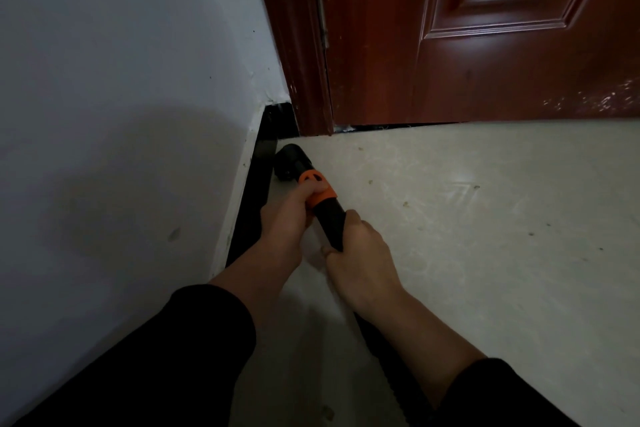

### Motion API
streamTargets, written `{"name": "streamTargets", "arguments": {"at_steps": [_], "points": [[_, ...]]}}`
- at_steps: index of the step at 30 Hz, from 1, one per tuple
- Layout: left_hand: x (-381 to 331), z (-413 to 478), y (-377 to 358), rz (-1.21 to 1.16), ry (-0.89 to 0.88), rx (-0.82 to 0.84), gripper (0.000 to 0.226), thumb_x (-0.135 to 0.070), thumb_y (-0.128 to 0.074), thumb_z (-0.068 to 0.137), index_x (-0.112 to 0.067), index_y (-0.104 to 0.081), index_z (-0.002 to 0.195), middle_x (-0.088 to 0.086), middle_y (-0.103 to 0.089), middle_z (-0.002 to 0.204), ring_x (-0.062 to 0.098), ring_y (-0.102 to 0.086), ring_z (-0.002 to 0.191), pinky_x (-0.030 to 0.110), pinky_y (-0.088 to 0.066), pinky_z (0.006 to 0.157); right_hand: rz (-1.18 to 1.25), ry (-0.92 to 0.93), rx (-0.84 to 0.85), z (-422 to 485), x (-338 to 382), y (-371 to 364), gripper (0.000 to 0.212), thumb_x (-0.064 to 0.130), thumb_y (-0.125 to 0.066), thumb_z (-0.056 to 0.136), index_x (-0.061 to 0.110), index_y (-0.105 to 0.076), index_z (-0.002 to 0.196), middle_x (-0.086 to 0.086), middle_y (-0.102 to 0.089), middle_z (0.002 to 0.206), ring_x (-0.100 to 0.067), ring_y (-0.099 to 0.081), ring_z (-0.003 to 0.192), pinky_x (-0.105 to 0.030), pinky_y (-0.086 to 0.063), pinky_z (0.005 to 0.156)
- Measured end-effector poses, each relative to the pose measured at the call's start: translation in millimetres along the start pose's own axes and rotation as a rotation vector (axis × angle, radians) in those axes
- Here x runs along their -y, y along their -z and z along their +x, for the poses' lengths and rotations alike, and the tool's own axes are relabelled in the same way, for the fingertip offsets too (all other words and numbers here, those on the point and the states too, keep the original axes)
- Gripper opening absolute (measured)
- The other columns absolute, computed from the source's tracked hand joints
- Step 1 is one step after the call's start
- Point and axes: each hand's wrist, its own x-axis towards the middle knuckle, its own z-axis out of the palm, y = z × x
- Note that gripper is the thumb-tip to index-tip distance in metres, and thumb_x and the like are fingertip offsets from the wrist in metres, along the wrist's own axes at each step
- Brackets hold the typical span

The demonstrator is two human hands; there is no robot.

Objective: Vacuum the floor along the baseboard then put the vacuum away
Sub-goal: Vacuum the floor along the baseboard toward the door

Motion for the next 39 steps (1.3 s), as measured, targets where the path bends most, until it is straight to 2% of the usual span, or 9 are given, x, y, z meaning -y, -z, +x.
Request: {"name": "streamTargets", "arguments": {"at_steps": [5,9,12,17,23,26,32,39], "points": [[-1.8,1.5,-2.9,0.021,-0.015,0.002,0.02,-0.019,-0.076,0.074,-0.01,-0.067,0.089,0.011,-0.069,0.096,0.018,-0.064,0.078,0.025,-0.048,0.061,0.008,-0.003,-0.006,1.4,1.1,2.1,0.027,0.015,-0.056,0.091,0.008,-0.046,0.115,-0.01,-0.055,0.105,-0.022,-0.057,0.09,-0.028,-0.045,0.07],[-1.5,1.1,-6.6,0.019,-0.013,0.023,0.032,-0.02,-0.075,0.075,-0.006,-0.068,0.103,0.01,-0.068,0.098,0.017,-0.064,0.081,0.024,-0.048,0.064,0.011,-0.007,-0.017,1.9,-1.1,3.0,0.028,0.016,-0.057,0.091,0.009,-0.046,0.115,-0.011,-0.056,0.105,-0.023,-0.058,0.089,-0.03,-0.046,0.07],[-2.2,0.6,-7.4,0.009,-0.02,0.022,0.027,-0.018,-0.075,0.076,-0.007,-0.068,0.1,0.009,-0.067,0.093,0.015,-0.063,0.076,0.022,-0.047,0.059,0.013,-0.004,-0.023,2.4,-2.2,2.4,0.027,0.016,-0.057,0.091,0.009,-0.046,0.115,-0.01,-0.056,0.104,-0.022,-0.057,0.088,-0.029,-0.045,0.069],[-1.1,4.3,-5.8,0.013,-0.019,0.011,0.025,-0.018,-0.076,0.074,-0.009,-0.068,0.095,0.012,-0.069,0.101,0.019,-0.065,0.084,0.025,-0.049,0.064,0.022,-0.007,-0.026,3.3,-1.8,1.2,0.027,0.014,-0.056,0.091,0.009,-0.046,0.115,-0.01,-0.056,0.104,-0.022,-0.057,0.088,-0.027,-0.041,0.067],[5.0,6.0,2.1,0.018,0.004,-0.039,0.041,-0.02,-0.078,0.072,-0.002,-0.066,0.106,0.012,-0.067,0.1,0.017,-0.063,0.077,0.024,-0.046,0.059,0.028,-0.036,0.027,2.5,0.2,-5.8,0.03,0.015,-0.056,0.09,0.008,-0.046,0.118,-0.01,-0.056,0.105,-0.022,-0.058,0.089,-0.03,-0.048,0.071],[11.4,5.9,9.0,0.016,0.023,-0.056,0.047,-0.022,-0.078,0.07,-0.001,-0.065,0.111,0.015,-0.068,0.105,0.019,-0.063,0.081,0.025,-0.047,0.061,0.001,-0.044,0.049,-0.8,1.2,-9.8,0.032,0.014,-0.055,0.089,0.008,-0.045,0.119,-0.011,-0.056,0.106,-0.024,-0.058,0.09,-0.031,-0.047,0.07],[24.3,-4.2,14.9,-0.008,0.035,-0.047,0.041,-0.021,-0.076,0.072,-0.004,-0.067,0.108,0.012,-0.068,0.102,0.019,-0.064,0.084,0.025,-0.046,0.065,-0.023,-0.027,0.073,-16.1,-7.1,-8.4,0.037,0.015,-0.056,0.09,0.009,-0.042,0.124,-0.008,-0.053,0.107,-0.022,-0.056,0.093,-0.028,-0.044,0.071],[25.2,-15.3,9.8,-0.022,0.058,0.006,0.007,-0.014,-0.069,0.081,-0.011,-0.065,0.086,0.007,-0.062,0.086,0.016,-0.058,0.075,0.023,-0.042,0.06,-0.036,-0.026,0.085,-24.0,-8.8,-4.4,0.038,0.013,-0.055,0.089,0.01,-0.042,0.124,-0.006,-0.051,0.106,-0.02,-0.055,0.091,-0.028,-0.047,0.073]]}}
